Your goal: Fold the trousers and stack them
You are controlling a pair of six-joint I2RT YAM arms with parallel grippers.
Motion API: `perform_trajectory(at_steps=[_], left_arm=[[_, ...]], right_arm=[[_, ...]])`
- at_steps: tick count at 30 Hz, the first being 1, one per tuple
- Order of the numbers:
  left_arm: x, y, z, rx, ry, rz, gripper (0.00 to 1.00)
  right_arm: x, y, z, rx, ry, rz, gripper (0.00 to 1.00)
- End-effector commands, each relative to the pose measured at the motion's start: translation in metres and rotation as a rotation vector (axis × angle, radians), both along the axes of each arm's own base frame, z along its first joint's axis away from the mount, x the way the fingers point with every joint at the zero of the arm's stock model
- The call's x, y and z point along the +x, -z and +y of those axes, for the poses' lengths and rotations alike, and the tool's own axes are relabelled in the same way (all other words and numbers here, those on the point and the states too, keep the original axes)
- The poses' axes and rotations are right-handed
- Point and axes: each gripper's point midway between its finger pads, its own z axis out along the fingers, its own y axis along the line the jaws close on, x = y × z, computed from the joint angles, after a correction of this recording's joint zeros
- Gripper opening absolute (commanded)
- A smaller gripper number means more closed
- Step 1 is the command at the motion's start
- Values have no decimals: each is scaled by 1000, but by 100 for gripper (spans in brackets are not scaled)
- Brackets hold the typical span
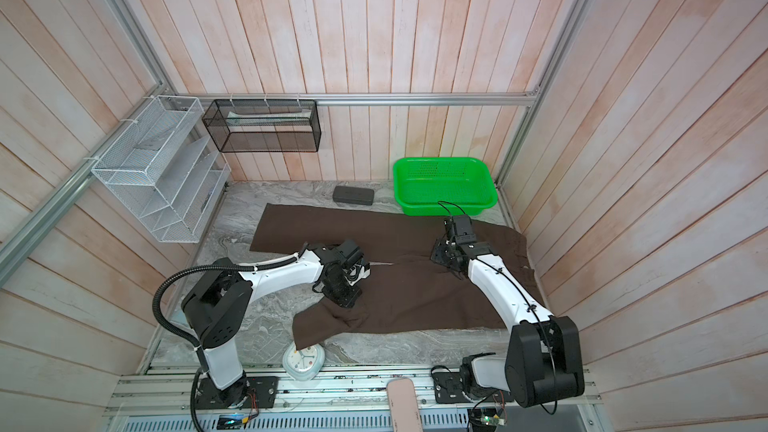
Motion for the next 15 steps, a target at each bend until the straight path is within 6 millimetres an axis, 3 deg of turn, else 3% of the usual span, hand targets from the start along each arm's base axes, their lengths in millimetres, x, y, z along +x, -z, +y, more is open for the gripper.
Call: perform_trajectory(at_steps=[1, 5, 10, 15], left_arm=[[17, -22, 18, 19, -69, -88, 0], [46, -42, 57, 133, -191, -216, 0], [81, -70, 143, 385, -412, -376, 0], [93, -89, 216, 612, -571, -431, 0]], right_arm=[[-2, 3, 0, -18, 2, 24, 49], [-2, 4, 0, -19, 3, 26, 49], [-1, 4, 2, -17, 0, 25, 50], [0, 4, 4, -17, -4, 26, 50]])
